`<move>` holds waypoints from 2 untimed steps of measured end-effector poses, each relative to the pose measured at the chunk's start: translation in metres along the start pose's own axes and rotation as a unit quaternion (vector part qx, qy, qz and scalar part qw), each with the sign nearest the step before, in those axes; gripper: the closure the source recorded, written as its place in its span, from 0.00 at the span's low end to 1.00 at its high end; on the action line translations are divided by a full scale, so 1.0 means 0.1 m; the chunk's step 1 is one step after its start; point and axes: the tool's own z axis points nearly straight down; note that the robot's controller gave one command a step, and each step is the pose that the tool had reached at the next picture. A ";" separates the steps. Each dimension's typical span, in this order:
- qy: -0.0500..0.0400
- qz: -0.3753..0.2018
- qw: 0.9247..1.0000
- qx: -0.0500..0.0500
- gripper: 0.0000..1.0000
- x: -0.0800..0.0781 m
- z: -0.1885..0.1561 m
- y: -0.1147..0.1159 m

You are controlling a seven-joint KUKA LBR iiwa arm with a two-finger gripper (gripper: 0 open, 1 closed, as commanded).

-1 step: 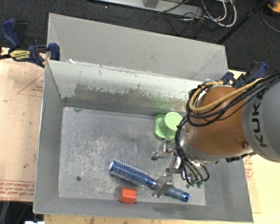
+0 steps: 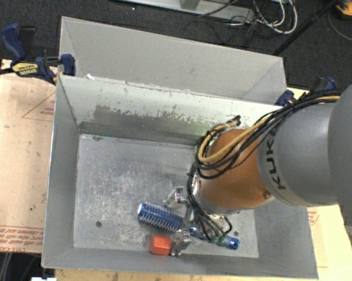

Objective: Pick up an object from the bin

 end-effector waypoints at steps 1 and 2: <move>-0.002 0.001 1.000 0.000 1.00 -0.01 -0.03 -0.01; 0.000 0.023 1.000 0.000 1.00 -0.06 -1.27 0.05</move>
Offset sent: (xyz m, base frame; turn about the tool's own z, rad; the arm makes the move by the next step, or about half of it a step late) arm 0.0000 0.0000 0.0000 0.0000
